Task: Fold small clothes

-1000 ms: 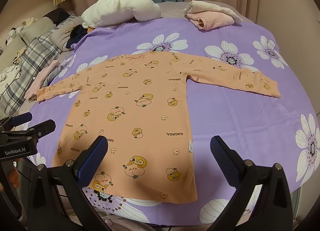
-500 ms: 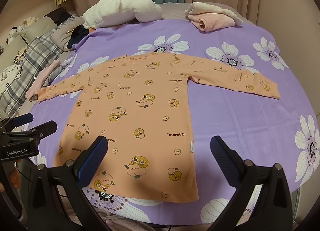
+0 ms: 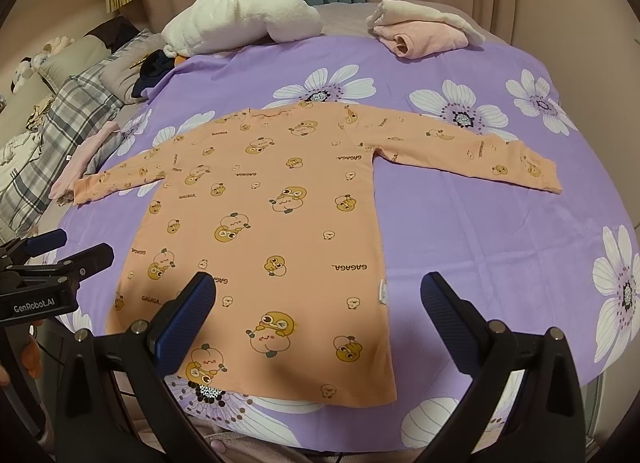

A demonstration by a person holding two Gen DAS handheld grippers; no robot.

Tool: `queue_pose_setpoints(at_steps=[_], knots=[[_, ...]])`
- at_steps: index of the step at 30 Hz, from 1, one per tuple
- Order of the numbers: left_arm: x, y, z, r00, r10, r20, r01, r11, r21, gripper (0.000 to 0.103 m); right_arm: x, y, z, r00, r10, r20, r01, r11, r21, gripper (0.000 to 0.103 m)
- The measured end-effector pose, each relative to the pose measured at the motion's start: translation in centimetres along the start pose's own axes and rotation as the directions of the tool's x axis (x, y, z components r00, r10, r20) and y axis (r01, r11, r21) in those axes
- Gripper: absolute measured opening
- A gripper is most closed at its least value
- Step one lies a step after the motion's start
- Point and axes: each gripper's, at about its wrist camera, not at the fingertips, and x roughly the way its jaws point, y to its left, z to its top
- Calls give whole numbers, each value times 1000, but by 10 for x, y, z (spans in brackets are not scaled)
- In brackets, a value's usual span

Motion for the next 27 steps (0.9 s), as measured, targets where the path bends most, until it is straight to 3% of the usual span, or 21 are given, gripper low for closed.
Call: queue_pose_setpoints(at_steps=[11,17,20,22,24,27], knots=[[22,14,2,998,-54,-25,51,993,-110,102,18,-48,7,999,44,8,-45,989,138,103],[42,16,11,981,-188,-36,180,970,-164,102,26,-104,13,997,40,59,-56,953,298,103],[49,11,20,962,-270,-28,260,946,-196,102,34,-140,13,998,-23,51,2,926,377,103],[53,6,27,953,-304,-22,293,933,-211,102,43,-166,12,991,-130,3,118,904,411,102],[56,0,34,948,-318,-15,307,927,-214,102,48,-188,9,982,-190,-21,180,882,436,101],[62,-10,47,940,-342,-11,332,919,-212,102,50,-221,6,982,-189,-13,170,850,498,99]])
